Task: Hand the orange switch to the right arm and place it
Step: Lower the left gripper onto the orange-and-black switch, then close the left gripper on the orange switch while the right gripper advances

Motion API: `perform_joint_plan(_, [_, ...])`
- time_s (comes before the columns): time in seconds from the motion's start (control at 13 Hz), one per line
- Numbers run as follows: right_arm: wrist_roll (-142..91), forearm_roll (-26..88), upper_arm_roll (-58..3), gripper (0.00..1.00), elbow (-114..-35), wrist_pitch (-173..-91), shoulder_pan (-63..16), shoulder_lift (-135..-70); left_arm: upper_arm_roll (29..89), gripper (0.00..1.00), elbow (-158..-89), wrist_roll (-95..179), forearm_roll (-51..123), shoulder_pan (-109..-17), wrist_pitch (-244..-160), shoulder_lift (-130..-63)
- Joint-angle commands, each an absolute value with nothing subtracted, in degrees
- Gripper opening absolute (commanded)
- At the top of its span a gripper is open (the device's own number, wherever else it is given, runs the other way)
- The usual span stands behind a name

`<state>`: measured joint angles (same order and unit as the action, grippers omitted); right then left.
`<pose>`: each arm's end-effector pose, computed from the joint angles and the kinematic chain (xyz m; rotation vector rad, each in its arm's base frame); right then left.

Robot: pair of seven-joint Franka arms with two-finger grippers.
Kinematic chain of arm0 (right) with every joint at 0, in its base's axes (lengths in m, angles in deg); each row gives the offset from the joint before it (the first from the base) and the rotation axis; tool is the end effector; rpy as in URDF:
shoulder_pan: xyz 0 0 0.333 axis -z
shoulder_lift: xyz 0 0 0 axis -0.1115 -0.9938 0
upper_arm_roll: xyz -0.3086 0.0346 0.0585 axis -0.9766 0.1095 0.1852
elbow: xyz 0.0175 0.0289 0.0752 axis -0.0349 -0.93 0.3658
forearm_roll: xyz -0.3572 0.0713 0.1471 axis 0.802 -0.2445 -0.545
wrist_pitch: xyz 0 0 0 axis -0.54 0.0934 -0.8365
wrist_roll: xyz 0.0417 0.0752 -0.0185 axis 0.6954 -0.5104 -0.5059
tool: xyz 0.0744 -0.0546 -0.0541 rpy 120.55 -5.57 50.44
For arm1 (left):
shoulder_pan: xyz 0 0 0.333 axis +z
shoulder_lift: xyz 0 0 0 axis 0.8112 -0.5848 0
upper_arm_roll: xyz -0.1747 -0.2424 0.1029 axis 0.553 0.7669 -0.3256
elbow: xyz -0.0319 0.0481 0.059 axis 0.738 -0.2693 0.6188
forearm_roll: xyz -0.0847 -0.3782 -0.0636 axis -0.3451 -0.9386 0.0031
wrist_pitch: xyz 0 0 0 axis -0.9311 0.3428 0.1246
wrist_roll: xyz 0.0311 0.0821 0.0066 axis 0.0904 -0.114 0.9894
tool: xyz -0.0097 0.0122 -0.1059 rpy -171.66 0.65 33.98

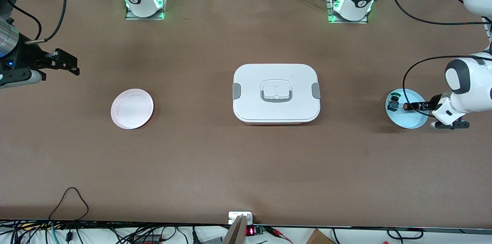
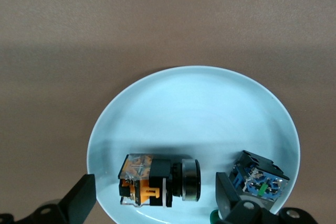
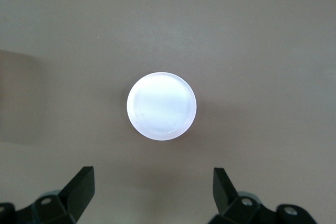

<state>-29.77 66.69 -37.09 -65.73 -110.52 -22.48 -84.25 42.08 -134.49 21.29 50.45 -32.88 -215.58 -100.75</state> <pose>0.5840 0.0171 0.5823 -3.1275 -0.2724 0.0260 0.5691 0.2113 0.2049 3.1271 0.0641 -0.2814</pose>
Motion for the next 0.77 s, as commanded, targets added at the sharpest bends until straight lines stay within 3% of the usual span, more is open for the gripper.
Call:
perform_joint_plan(0.0, [-30.4,65.9,-37.1,1.00,-65.2,-110.5,-22.3,-84.1,42.5,1.00,-136.3,20.6,51.8,-32.3,-218.4,-100.2])
perform_joint_plan(0.69, [-30.4,65.9,-37.1,1.00,-65.3,-110.8,-22.1,-84.2,42.5,1.00,-138.9,19.3,51.8,-32.0,-222.8,-100.2])
